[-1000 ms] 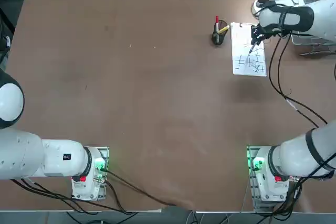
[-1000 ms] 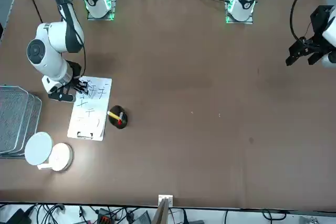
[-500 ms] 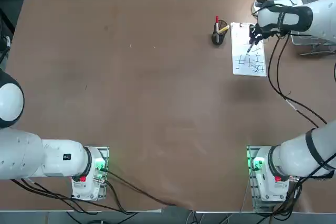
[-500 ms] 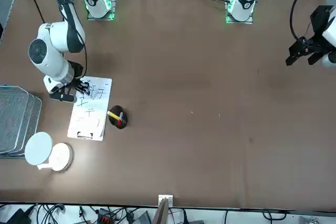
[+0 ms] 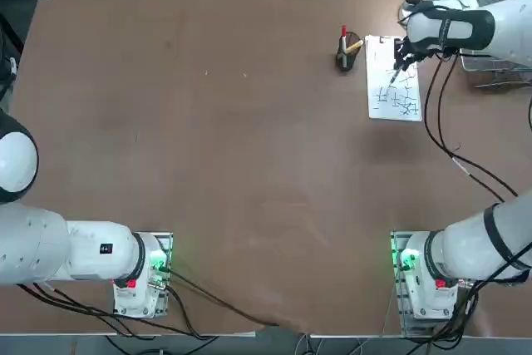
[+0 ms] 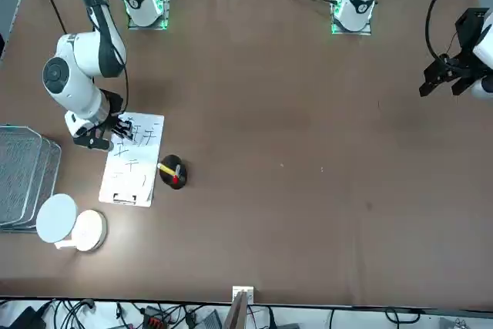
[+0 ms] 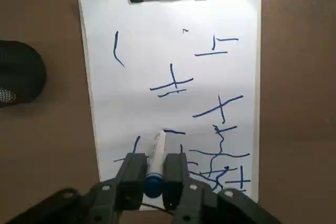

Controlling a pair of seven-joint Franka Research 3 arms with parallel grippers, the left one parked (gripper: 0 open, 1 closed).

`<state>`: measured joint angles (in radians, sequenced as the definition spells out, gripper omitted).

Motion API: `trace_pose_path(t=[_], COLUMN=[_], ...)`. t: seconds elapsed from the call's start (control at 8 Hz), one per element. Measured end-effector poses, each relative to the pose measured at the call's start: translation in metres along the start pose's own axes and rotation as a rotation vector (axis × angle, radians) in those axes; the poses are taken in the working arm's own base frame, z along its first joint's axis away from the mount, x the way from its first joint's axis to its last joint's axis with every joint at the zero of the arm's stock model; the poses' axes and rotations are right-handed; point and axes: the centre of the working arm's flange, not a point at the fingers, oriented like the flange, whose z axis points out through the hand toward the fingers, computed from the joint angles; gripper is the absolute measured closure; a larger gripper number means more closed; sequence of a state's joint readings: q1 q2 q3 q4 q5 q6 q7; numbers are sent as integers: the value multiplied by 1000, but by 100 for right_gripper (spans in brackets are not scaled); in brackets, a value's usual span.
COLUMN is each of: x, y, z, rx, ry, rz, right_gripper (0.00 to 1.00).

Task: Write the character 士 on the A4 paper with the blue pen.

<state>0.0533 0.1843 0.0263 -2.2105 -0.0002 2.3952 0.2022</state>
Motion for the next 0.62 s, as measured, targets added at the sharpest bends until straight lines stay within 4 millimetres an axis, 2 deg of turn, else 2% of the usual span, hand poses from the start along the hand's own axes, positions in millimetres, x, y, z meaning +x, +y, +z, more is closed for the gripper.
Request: trace_pose_path(t=[0.62], x=[18], y=[0], z=[-32], rx=[-49], ry=[-18], rz=[-106], right_gripper=[79])
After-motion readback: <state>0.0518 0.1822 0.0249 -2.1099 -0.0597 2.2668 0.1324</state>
